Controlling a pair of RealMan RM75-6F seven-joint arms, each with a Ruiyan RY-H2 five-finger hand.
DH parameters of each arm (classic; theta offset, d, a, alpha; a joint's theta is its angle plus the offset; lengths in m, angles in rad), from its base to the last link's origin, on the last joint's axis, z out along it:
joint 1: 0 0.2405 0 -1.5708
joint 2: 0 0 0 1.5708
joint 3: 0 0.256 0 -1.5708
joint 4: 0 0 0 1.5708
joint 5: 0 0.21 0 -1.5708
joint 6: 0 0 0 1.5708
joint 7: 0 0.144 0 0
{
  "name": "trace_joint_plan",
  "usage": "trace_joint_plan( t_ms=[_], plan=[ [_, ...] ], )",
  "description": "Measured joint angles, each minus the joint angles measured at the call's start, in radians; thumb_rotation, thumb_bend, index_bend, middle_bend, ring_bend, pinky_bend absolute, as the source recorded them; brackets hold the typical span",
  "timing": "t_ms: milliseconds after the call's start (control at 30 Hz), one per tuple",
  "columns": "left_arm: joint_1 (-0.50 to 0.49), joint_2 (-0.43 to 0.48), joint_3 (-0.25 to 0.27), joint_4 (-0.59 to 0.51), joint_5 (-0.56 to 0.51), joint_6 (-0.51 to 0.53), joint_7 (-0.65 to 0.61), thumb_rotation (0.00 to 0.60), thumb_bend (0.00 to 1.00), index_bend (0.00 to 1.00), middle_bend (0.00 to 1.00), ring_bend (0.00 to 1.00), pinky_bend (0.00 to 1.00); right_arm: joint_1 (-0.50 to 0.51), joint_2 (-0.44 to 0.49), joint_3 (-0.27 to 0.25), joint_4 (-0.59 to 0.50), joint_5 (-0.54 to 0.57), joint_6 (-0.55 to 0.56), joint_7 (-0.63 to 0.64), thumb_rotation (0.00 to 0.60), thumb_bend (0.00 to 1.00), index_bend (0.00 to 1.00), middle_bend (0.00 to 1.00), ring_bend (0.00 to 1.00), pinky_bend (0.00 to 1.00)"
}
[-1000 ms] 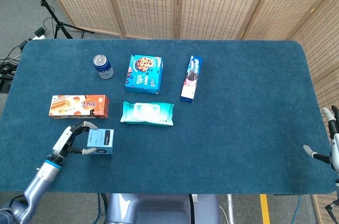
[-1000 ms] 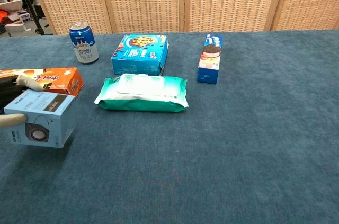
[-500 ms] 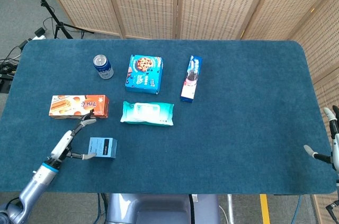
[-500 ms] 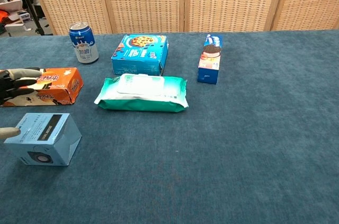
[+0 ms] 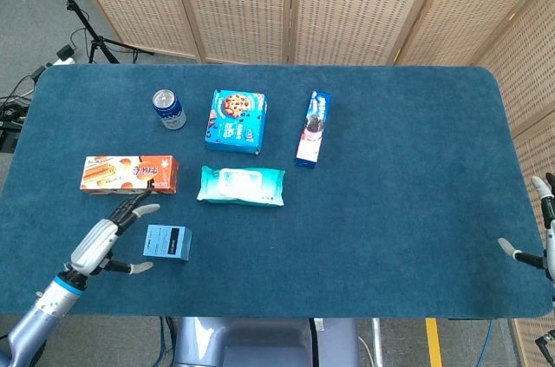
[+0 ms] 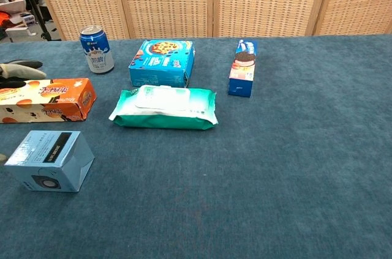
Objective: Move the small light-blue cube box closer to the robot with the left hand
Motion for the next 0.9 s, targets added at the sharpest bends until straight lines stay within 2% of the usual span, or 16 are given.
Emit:
trace_joint_plan(
  t_ms=[133, 233, 333, 533, 633, 767, 867, 900],
  plan=[
    [-0.048, 0.081, -0.018, -0.255, -0.073, -0.152, 0.275, 0.600, 0.00, 0.16, 0.00, 0.00, 0.04, 0.000, 0.000, 0.001, 0.001, 0.002, 0.000, 0.000, 0.600, 0.00, 0.00, 0.00, 0.00, 0.00],
    [-0.084, 0.119, -0.036, -0.367, -0.158, -0.260, 0.458, 0.600, 0.01, 0.16, 0.00, 0.00, 0.04, 0.000, 0.000, 0.002, 0.003, 0.006, -0.001, 0.000, 0.600, 0.00, 0.00, 0.00, 0.00, 0.00],
    [-0.111, 0.137, -0.055, -0.436, -0.258, -0.326, 0.631, 0.600, 0.01, 0.16, 0.00, 0.00, 0.04, 0.000, -0.001, 0.003, 0.005, 0.008, -0.003, 0.000, 0.600, 0.00, 0.00, 0.00, 0.00, 0.00],
    [-0.158, 0.133, -0.097, -0.522, -0.497, -0.388, 0.920, 0.600, 0.01, 0.16, 0.00, 0.00, 0.04, 0.001, -0.002, 0.003, 0.006, 0.008, -0.005, -0.001, 0.600, 0.00, 0.00, 0.00, 0.00, 0.00],
    [-0.181, 0.121, -0.114, -0.538, -0.598, -0.409, 0.995, 0.600, 0.01, 0.16, 0.00, 0.00, 0.04, 0.001, -0.002, 0.003, 0.006, 0.009, -0.005, -0.001, 0.600, 0.00, 0.00, 0.00, 0.00, 0.00],
    [-0.205, 0.103, -0.125, -0.540, -0.673, -0.433, 1.038, 0.600, 0.01, 0.16, 0.01, 0.01, 0.08, 0.001, -0.002, 0.003, 0.005, 0.008, -0.005, -0.001, 0.600, 0.00, 0.00, 0.00, 0.00, 0.00],
    [-0.214, 0.093, -0.126, -0.534, -0.697, -0.444, 1.054, 0.600, 0.01, 0.16, 0.09, 0.09, 0.14, 0.001, -0.002, 0.003, 0.005, 0.006, -0.002, 0.000, 0.600, 0.00, 0.00, 0.00, 0.00, 0.00],
    [-0.216, 0.090, -0.126, -0.532, -0.702, -0.443, 1.061, 0.600, 0.01, 0.16, 0.15, 0.13, 0.18, 0.001, -0.002, 0.003, 0.006, 0.007, -0.002, 0.001, 0.600, 0.00, 0.00, 0.00, 0.00, 0.00]
  ],
)
